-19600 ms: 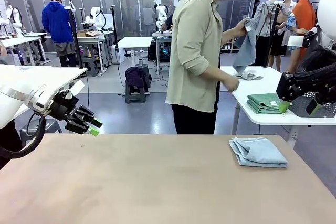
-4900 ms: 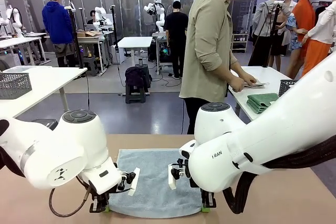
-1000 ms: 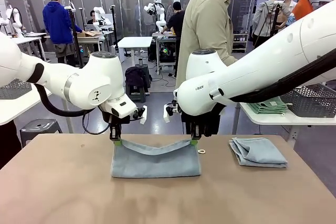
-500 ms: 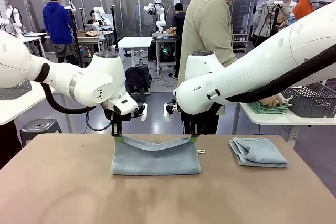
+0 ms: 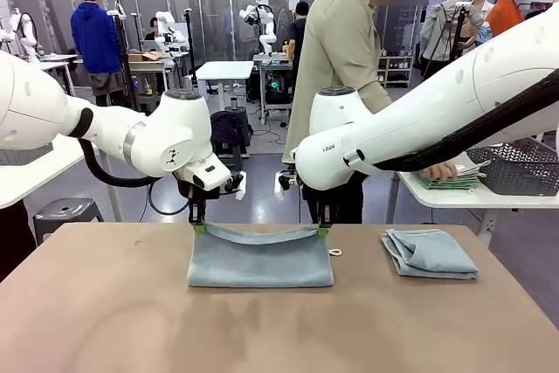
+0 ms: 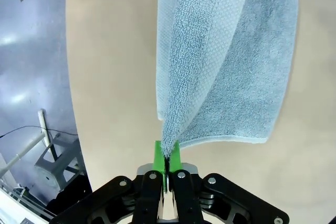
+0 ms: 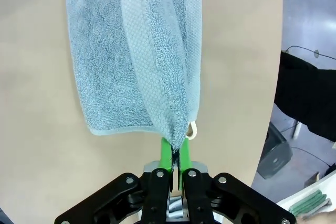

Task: Fold the towels and place them in the basket.
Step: When a person lays out a Towel with hook on the table, fold it in half twice.

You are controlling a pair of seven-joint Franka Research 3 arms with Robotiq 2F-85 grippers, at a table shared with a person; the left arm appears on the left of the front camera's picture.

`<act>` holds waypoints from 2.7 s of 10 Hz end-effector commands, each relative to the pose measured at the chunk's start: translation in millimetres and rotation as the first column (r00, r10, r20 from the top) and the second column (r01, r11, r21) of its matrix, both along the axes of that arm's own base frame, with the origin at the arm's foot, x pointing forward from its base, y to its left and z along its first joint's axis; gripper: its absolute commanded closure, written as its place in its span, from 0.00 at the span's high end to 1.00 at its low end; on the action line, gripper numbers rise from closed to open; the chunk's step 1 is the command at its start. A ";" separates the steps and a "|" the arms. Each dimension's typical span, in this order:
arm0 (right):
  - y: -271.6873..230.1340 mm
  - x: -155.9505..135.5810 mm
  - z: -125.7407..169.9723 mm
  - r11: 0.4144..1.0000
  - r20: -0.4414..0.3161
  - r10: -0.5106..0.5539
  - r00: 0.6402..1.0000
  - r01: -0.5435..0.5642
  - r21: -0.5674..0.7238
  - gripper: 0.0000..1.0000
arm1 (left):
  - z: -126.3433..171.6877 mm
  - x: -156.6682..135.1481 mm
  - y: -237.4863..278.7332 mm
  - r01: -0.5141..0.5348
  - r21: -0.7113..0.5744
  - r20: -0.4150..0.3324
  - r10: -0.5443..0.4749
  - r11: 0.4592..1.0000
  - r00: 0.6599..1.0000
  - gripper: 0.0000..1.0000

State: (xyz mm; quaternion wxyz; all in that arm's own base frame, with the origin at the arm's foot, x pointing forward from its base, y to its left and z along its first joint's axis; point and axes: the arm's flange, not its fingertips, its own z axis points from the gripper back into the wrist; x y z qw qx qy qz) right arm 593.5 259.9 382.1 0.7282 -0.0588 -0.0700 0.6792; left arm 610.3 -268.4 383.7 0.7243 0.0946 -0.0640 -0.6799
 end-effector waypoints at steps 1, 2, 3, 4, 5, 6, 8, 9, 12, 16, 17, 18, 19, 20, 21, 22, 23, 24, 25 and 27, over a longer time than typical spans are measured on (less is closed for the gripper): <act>1.6 10.0 -5.9 0.999 0.002 -0.036 0.999 0.036 -0.007 0.07 | -4.5 14.8 0.3 0.011 0.034 -0.006 -0.011 0.999 1.000 0.04; 1.2 12.9 -10.1 0.999 0.001 -0.039 0.999 0.039 -0.006 0.07 | -9.1 18.6 -1.1 0.014 0.035 -0.010 -0.014 0.999 1.000 0.04; -0.1 16.7 -14.4 0.999 0.008 -0.041 0.999 0.041 -0.004 0.07 | -15.6 23.8 -2.4 0.016 0.036 -0.004 -0.016 0.999 1.000 0.04; -1.4 19.3 -17.1 0.999 0.009 -0.042 0.999 0.042 -0.001 0.07 | -21.5 26.5 -2.8 0.023 0.041 -0.002 -0.023 0.999 1.000 0.04; -2.6 23.0 -23.5 0.999 0.010 -0.046 0.999 0.046 0.002 0.07 | -29.5 31.6 -3.3 0.028 0.049 -0.007 -0.027 0.998 1.000 0.04; -2.6 23.1 -25.4 0.999 0.002 -0.048 0.999 0.048 0.004 0.07 | -31.4 31.5 -3.1 0.022 0.046 -0.014 -0.022 0.999 1.000 0.04; -3.8 23.8 -26.3 0.999 0.009 -0.051 0.999 0.050 0.011 0.26 | -31.2 30.9 -3.5 0.024 0.034 0.009 -0.024 0.999 1.000 0.24; -4.1 23.3 -23.8 0.999 0.025 -0.046 0.999 0.046 0.017 0.36 | -28.3 29.2 -1.8 0.018 0.033 0.043 -0.019 0.999 0.999 0.26; -6.7 21.1 -0.4 0.999 0.092 -0.051 0.994 0.049 0.015 0.66 | -8.3 23.5 11.4 -0.010 0.011 0.137 0.008 1.000 0.991 0.62; -4.4 -2.1 34.8 0.994 0.120 -0.102 0.988 0.097 0.051 0.94 | 12.9 12.0 32.0 -0.040 -0.047 0.171 0.047 0.998 0.984 1.00; -3.1 -16.1 45.1 0.990 0.082 -0.129 0.988 0.124 0.066 0.94 | 20.2 3.3 35.7 -0.011 -0.073 0.123 0.020 0.997 0.992 0.96; -3.1 -31.2 55.9 0.980 0.026 -0.180 0.983 0.177 0.090 0.94 | 32.7 -8.7 43.4 0.009 -0.116 0.090 0.001 0.993 0.996 0.96; -3.3 -45.1 65.7 0.960 -0.015 -0.250 0.968 0.250 0.122 0.94 | 47.8 -21.9 53.4 0.024 -0.169 0.062 -0.014 0.985 0.998 0.96; -2.2 -59.5 76.5 0.909 -0.045 -0.365 0.930 0.366 0.199 0.94 | 65.0 -38.0 68.5 0.021 -0.233 0.033 -0.014 0.972 0.999 0.96; -1.8 -69.3 83.9 0.822 -0.089 -0.506 0.858 0.511 0.250 0.94 | 75.1 -49.7 84.2 0.029 -0.296 0.012 -0.027 0.955 1.000 0.96; -4.2 -79.4 90.3 0.750 -0.125 -0.584 0.802 0.592 0.296 0.94 | 82.8 -60.7 101.6 0.032 -0.361 0.002 -0.033 0.932 0.999 0.96; -13.7 -85.3 93.9 0.648 -0.182 -0.668 0.722 0.684 0.334 0.94 | 88.5 -70.2 119.5 0.044 -0.423 -0.003 -0.049 0.905 0.999 0.96; -27.4 -91.1 95.0 0.540 -0.249 -0.725 0.643 0.753 0.376 0.94 | 93.1 -81.5 142.5 0.075 -0.491 0.007 -0.082 0.868 0.997 0.96; -37.7 -93.9 90.4 0.468 -0.327 -0.743 0.584 0.802 0.371 0.94 | 92.8 -86.7 162.6 0.079 -0.550 0.011 -0.087 0.831 0.996 0.96; -43.9 -96.5 77.4 0.455 -0.436 -0.694 0.574 0.818 0.353 0.94 | 84.1 -88.5 196.5 0.077 -0.650 -0.014 -0.113 0.756 0.993 0.96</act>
